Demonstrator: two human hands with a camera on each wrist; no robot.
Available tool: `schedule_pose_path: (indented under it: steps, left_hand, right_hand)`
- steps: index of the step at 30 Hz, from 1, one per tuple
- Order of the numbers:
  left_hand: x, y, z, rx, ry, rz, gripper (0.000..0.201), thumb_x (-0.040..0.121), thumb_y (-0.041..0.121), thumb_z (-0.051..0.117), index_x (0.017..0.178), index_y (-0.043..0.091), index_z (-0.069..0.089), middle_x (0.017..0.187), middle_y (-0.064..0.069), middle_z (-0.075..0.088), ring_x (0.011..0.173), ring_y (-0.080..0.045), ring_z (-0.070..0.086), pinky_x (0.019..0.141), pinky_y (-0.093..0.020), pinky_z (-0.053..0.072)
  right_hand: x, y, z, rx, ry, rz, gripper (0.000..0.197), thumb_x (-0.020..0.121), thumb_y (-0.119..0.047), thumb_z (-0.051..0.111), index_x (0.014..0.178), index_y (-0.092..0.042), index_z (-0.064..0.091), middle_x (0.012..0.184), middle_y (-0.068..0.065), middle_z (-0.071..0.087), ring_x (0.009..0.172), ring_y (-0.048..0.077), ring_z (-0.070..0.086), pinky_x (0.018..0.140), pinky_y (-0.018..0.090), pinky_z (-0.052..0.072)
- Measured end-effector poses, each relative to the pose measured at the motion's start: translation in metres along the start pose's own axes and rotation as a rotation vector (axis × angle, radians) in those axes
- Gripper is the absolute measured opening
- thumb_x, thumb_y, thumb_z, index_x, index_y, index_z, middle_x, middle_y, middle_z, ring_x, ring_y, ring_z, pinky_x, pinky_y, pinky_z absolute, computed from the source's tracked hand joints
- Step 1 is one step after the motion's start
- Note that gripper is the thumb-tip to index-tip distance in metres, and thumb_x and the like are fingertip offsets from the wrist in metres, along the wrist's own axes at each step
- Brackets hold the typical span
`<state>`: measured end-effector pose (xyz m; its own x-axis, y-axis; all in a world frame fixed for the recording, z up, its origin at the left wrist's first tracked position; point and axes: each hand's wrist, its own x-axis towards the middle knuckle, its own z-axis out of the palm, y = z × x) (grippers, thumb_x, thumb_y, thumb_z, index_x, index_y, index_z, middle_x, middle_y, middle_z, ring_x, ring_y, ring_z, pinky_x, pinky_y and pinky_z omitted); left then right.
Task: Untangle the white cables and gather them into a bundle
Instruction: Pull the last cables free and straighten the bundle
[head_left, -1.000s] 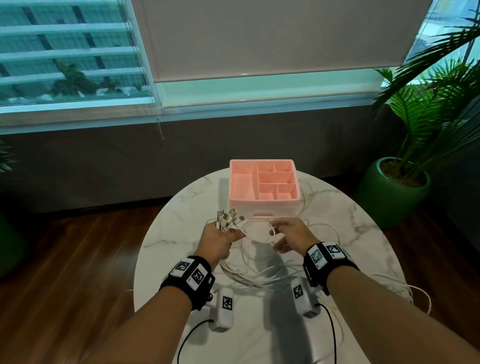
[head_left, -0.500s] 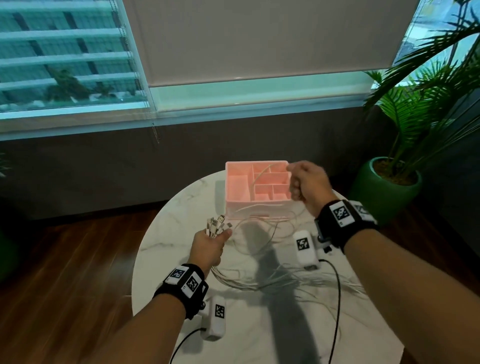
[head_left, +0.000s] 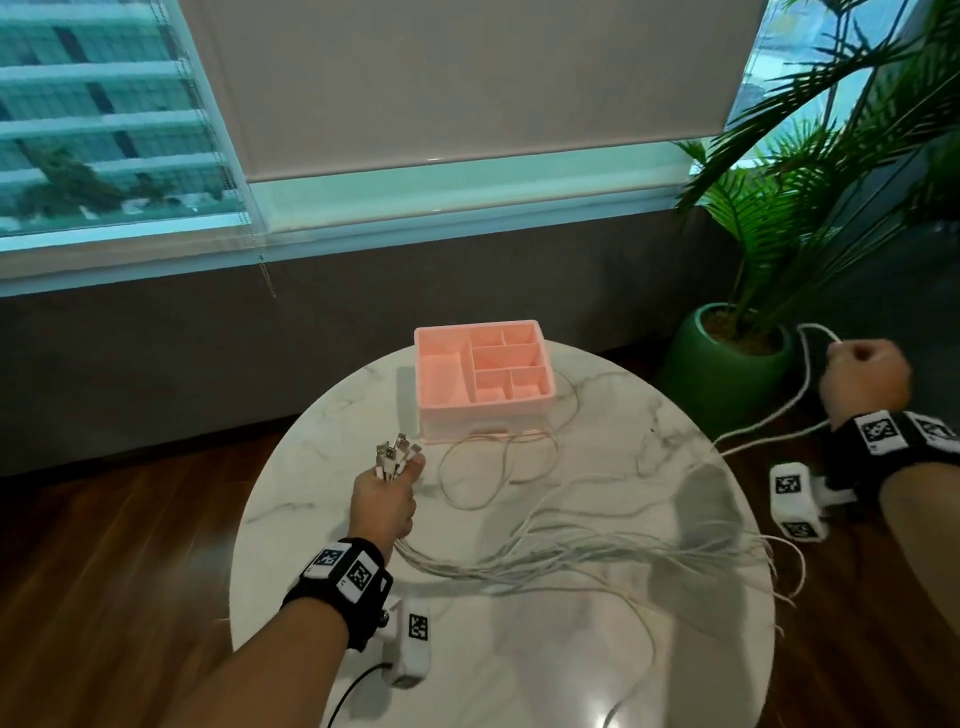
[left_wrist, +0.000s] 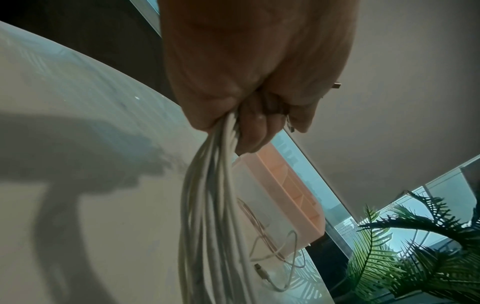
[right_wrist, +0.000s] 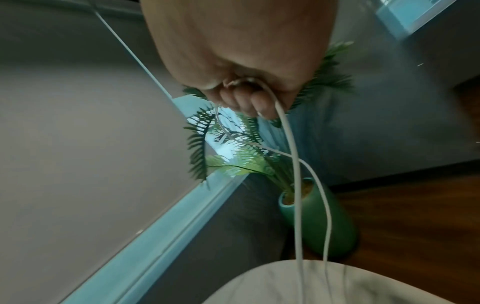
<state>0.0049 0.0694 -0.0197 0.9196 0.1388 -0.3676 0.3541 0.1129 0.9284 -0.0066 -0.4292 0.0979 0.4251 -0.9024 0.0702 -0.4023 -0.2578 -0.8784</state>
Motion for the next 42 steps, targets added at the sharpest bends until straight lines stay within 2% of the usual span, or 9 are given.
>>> schedule_pose_path:
  steps: [6, 10, 14, 18, 21, 23, 27, 35, 42]
  left_hand:
    - [0.003, 0.007, 0.003, -0.022, -0.056, 0.044, 0.033, 0.096, 0.022, 0.069, 0.072, 0.02, 0.047, 0.057, 0.001, 0.027, 0.041, -0.011, 0.021, 0.042, -0.018, 0.018]
    - [0.005, 0.01, 0.004, -0.027, -0.096, 0.065, 0.034, 0.096, 0.025, 0.07, 0.076, 0.02, 0.042, 0.058, 0.001, 0.025, 0.044, -0.01, 0.02, 0.043, -0.018, 0.018]
    - [0.0, 0.017, 0.007, -0.04, -0.112, 0.076, 0.038, 0.096, 0.026, 0.069, 0.072, 0.021, 0.04, 0.058, 0.001, 0.026, 0.044, -0.011, 0.02, 0.044, -0.019, 0.017]
    - [-0.009, 0.028, 0.013, -0.11, -0.138, 0.077, 0.039, 0.098, 0.024, 0.067, 0.07, 0.022, 0.039, 0.056, 0.003, 0.025, 0.044, -0.01, 0.019, 0.042, -0.019, 0.017]
    - [-0.014, 0.037, 0.017, -0.15, -0.157, 0.079, 0.039, 0.097, 0.027, 0.068, 0.07, 0.022, 0.039, 0.057, 0.004, 0.023, 0.046, -0.01, 0.017, 0.041, -0.019, 0.017]
    - [-0.016, 0.043, 0.02, -0.18, -0.164, 0.076, 0.04, 0.096, 0.028, 0.069, 0.07, 0.021, 0.04, 0.056, 0.005, 0.022, 0.046, -0.011, 0.017, 0.04, -0.02, 0.017]
    - [-0.021, 0.051, 0.017, -0.231, -0.18, 0.069, 0.029, 0.095, 0.029, 0.071, 0.081, 0.018, 0.048, 0.057, 0.004, 0.024, 0.045, -0.01, 0.018, 0.037, -0.019, 0.019]
    - [-0.031, 0.042, 0.015, -0.076, -0.241, 0.124, 0.019, 0.097, 0.02, 0.068, 0.087, 0.01, 0.055, 0.054, 0.001, 0.028, 0.042, -0.012, 0.023, 0.041, -0.02, 0.019]
    - [-0.034, 0.041, 0.025, 0.185, -0.24, 0.175, 0.022, 0.094, -0.009, 0.036, 0.086, 0.002, 0.053, 0.049, 0.003, 0.04, 0.042, -0.011, 0.037, 0.042, -0.024, 0.03]
  right_hand:
    - [-0.009, 0.089, -0.015, -0.315, -0.109, 0.333, 0.038, 0.093, -0.01, 0.052, 0.122, 0.014, 0.057, 0.113, 0.033, 0.061, 0.105, 0.047, 0.062, 0.085, 0.046, 0.049]
    - [-0.042, 0.092, 0.002, -0.634, -0.221, 0.385, 0.066, 0.077, -0.025, 0.061, 0.135, 0.004, 0.045, 0.134, 0.029, 0.047, 0.118, 0.048, 0.052, 0.099, 0.051, 0.046]
    - [-0.097, 0.06, 0.04, -0.56, -0.286, 0.023, 0.067, 0.085, -0.024, 0.07, 0.142, -0.005, 0.042, 0.144, 0.023, 0.038, 0.128, 0.046, 0.042, 0.103, 0.05, 0.04]
    - [-0.176, 0.026, 0.083, -0.224, -0.791, -0.501, 0.049, 0.091, -0.026, 0.07, 0.136, -0.01, 0.056, 0.135, 0.006, 0.055, 0.126, 0.023, 0.053, 0.101, 0.028, 0.038]
    - [-0.251, -0.004, 0.102, -0.312, -1.187, -0.782, 0.074, 0.083, -0.063, 0.066, 0.143, -0.025, 0.048, 0.137, -0.012, 0.048, 0.125, 0.006, 0.045, 0.104, 0.026, 0.035]
    - [-0.294, -0.015, 0.114, -0.406, -1.36, -0.871, 0.082, 0.078, -0.075, 0.062, 0.144, -0.029, 0.044, 0.139, -0.008, 0.052, 0.124, 0.011, 0.049, 0.103, 0.033, 0.042]
    - [-0.325, -0.005, 0.136, -0.506, -1.538, -0.765, 0.048, 0.086, -0.051, 0.067, 0.114, -0.013, 0.06, 0.103, 0.01, 0.068, 0.093, 0.028, 0.065, 0.088, 0.046, 0.053]
    - [-0.305, -0.065, 0.133, 0.237, -1.313, -0.319, 0.046, 0.092, -0.04, 0.046, 0.135, -0.026, 0.055, 0.127, -0.002, 0.064, 0.116, 0.015, 0.06, 0.103, 0.041, 0.047]
    - [-0.324, -0.08, 0.139, -0.001, -1.184, -0.806, 0.044, 0.101, -0.027, 0.056, 0.143, -0.018, 0.051, 0.14, -0.001, 0.057, 0.126, 0.013, 0.054, 0.108, 0.029, 0.042]
